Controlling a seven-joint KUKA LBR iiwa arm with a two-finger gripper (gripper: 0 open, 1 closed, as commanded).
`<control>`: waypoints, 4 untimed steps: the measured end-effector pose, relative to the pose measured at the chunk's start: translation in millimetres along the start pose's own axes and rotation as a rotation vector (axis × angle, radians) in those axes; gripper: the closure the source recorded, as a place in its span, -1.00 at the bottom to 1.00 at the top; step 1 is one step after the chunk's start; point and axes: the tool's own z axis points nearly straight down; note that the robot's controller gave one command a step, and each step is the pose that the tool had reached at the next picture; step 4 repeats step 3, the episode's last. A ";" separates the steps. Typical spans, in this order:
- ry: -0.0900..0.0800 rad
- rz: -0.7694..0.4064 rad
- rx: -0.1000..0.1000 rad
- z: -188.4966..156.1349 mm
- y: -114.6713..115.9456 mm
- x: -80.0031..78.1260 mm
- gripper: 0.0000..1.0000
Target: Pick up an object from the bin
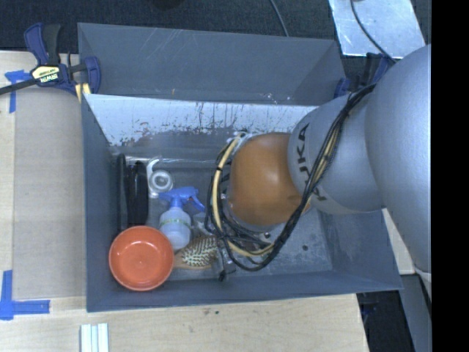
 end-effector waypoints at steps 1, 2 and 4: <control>0.000 0.001 0.000 0.0 0.0 0.0 1.00; -0.001 0.001 0.000 -17.6 -0.2 0.3 1.00; 0.000 0.001 0.000 -39.2 -0.2 0.9 1.00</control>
Offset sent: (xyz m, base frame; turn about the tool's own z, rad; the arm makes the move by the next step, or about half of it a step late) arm 0.0000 -0.0001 0.0291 0.0003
